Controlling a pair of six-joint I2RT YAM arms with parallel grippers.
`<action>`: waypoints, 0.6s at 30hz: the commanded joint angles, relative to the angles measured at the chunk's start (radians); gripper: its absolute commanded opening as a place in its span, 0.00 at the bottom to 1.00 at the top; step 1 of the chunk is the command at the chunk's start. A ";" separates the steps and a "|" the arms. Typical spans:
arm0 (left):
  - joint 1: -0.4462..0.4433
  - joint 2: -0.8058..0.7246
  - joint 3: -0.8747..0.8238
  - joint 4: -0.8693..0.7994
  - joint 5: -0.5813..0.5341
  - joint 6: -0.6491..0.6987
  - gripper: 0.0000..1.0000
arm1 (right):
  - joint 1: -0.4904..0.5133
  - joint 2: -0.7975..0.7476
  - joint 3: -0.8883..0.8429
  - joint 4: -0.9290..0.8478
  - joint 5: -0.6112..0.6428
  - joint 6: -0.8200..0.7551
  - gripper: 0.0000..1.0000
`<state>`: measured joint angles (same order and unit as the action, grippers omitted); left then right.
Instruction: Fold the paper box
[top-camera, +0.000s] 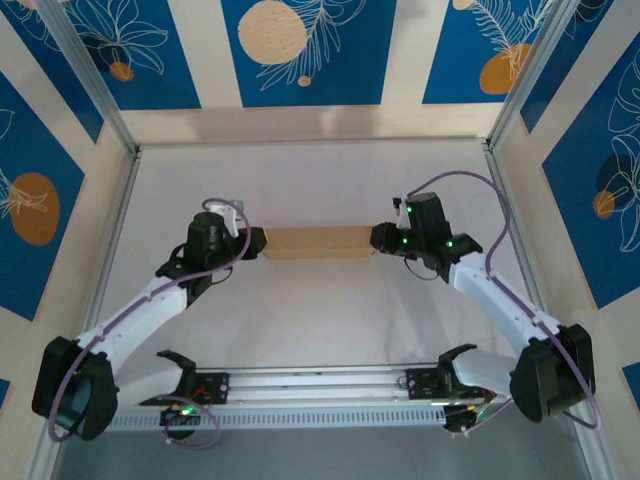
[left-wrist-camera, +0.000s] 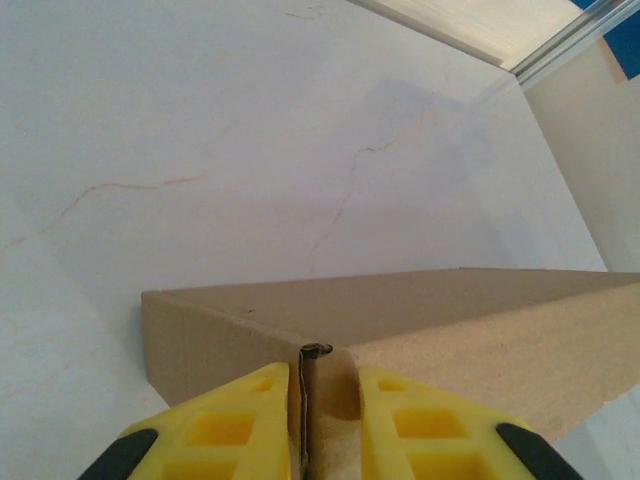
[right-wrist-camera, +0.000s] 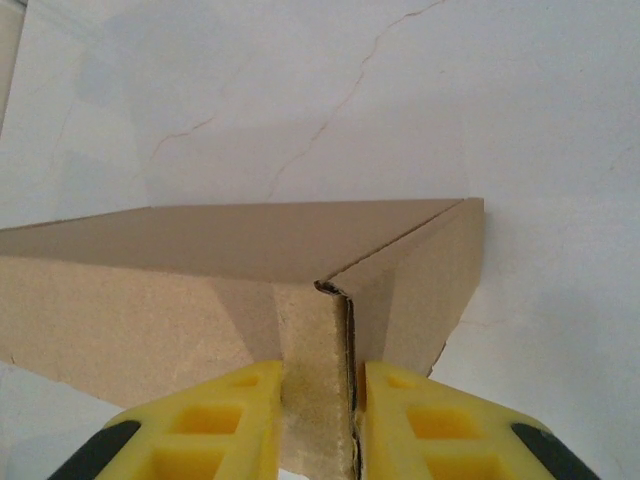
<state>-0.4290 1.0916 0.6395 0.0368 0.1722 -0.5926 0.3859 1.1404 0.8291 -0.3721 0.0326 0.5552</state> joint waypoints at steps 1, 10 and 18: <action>-0.029 -0.045 -0.044 0.007 0.029 -0.030 0.21 | 0.026 -0.033 -0.048 0.055 -0.013 0.015 0.27; -0.031 -0.124 -0.090 -0.016 0.059 -0.111 0.34 | 0.068 -0.131 -0.108 0.005 0.038 0.037 0.48; -0.031 -0.153 -0.112 -0.037 0.066 -0.135 0.43 | 0.056 -0.185 -0.119 -0.040 0.077 0.035 0.56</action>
<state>-0.4500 0.9504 0.5419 0.0143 0.2131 -0.7094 0.4484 0.9684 0.7216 -0.3897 0.0841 0.5922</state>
